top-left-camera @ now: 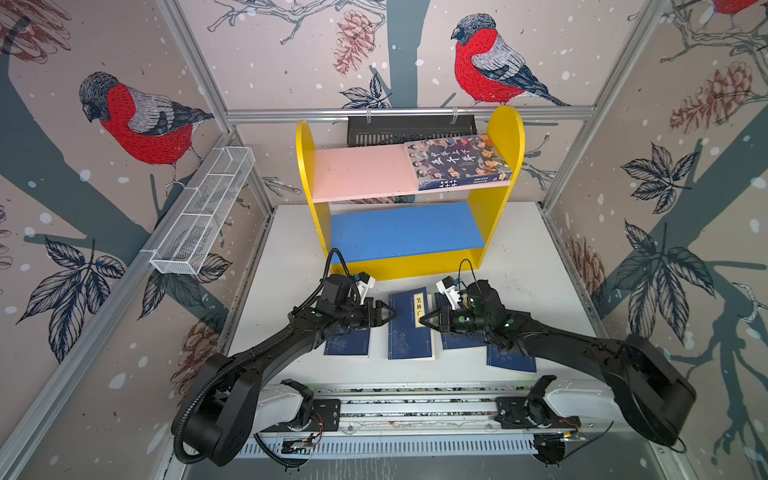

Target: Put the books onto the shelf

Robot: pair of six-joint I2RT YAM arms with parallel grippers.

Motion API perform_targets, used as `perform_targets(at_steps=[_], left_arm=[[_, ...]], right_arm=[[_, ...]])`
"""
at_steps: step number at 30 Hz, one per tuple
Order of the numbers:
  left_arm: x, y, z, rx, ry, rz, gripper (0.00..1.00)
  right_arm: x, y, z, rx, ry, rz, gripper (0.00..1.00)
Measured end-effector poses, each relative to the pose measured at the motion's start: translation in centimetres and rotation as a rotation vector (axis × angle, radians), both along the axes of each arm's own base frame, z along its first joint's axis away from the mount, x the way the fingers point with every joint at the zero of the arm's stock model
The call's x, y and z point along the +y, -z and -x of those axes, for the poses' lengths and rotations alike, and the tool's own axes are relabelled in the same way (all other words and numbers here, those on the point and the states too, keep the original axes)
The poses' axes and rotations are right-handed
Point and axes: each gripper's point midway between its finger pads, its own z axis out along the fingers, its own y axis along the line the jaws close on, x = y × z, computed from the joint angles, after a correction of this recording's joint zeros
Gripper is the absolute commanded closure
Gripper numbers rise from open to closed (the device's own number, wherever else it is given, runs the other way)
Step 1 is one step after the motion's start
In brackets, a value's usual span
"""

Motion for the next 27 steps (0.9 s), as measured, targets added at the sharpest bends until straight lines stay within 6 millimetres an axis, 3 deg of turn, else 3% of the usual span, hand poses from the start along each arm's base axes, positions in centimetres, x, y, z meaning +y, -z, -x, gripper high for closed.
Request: perform_targets(at_steps=[5, 10, 15, 23, 27], left_arm=[[0.6, -0.7, 0.3, -0.01, 0.002, 0.028, 0.24], [-0.1, -1.4, 1.3, 0.028, 0.046, 0.11, 0.23], [-1.0, -2.3, 1.9, 0.076, 0.082, 0.209, 0.23], [-1.8, -4.1, 2.5, 0.125, 0.118, 0.327, 0.5], [-1.8, -4.4, 2.6, 0.136, 0.119, 0.344, 0.58]], right_arm=[[-0.6, -2.5, 0.6, -0.043, -0.033, -0.045, 1.0], [-0.6, -4.6, 1.2, -0.082, -0.074, -0.081, 1.0], [-0.6, -5.1, 1.6, -0.078, -0.102, -0.101, 1.0], [-0.3, -5.3, 1.9, -0.069, -0.134, -0.121, 1.0], [-0.2, -5.4, 1.8, -0.071, -0.144, -0.133, 1.0]])
